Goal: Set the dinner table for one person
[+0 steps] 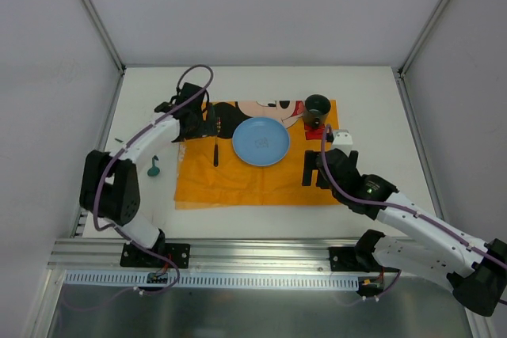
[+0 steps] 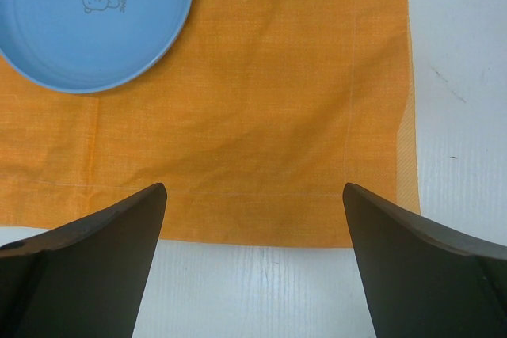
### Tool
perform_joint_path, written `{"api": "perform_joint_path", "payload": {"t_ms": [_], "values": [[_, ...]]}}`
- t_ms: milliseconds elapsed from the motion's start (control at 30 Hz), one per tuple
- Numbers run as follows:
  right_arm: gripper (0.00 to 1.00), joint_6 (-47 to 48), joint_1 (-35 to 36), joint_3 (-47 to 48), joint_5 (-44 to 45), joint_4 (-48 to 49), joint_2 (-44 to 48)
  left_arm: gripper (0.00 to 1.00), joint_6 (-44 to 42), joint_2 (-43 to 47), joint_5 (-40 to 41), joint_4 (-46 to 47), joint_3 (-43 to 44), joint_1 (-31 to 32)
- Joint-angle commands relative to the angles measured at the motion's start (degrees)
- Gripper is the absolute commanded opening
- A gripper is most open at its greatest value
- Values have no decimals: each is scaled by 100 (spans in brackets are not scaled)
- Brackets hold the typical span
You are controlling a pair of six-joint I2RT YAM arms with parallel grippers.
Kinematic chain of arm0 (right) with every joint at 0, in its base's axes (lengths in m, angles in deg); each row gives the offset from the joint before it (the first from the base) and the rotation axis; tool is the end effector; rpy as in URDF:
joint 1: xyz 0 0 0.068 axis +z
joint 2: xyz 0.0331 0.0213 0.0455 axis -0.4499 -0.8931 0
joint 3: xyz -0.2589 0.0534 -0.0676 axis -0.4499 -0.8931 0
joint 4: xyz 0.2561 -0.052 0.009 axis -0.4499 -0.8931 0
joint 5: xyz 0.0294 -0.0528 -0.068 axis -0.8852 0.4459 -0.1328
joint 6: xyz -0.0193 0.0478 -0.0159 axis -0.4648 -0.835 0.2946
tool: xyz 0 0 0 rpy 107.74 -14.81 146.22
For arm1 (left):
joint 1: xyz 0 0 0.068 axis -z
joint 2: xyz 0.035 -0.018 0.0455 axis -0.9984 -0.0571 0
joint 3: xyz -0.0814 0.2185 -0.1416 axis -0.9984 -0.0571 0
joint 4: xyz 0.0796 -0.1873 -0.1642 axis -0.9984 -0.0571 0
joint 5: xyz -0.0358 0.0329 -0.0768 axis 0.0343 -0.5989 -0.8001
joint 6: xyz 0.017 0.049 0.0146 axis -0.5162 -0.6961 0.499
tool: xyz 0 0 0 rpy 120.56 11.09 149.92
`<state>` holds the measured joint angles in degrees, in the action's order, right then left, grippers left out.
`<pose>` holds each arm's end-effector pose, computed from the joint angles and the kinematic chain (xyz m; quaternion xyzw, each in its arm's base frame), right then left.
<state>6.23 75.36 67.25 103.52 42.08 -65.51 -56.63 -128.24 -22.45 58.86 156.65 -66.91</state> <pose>0.1368 0.1276 0.2692 -0.1237 0.8674 0.0268 0.4813 0.3358 -0.1136 0.2327 -0.0602 0.9499 -0.0208 0.3061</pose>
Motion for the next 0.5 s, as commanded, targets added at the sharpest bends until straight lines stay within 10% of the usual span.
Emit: {"api": "perform_joint_path", "payload": {"t_ms": [0, 200, 467], "values": [[100, 66, 25, -54, -57, 265, 40, 99, 619, 1079, 780, -76, -245, -276], [99, 146, 25, -274, -276, 712, 102, 99, 1366, 2214, 1291, -59, -974, -994], [100, 163, 25, -520, -769, 1609, -302, 99, 1886, 2428, -509, 486, -2108, -2832]]}}
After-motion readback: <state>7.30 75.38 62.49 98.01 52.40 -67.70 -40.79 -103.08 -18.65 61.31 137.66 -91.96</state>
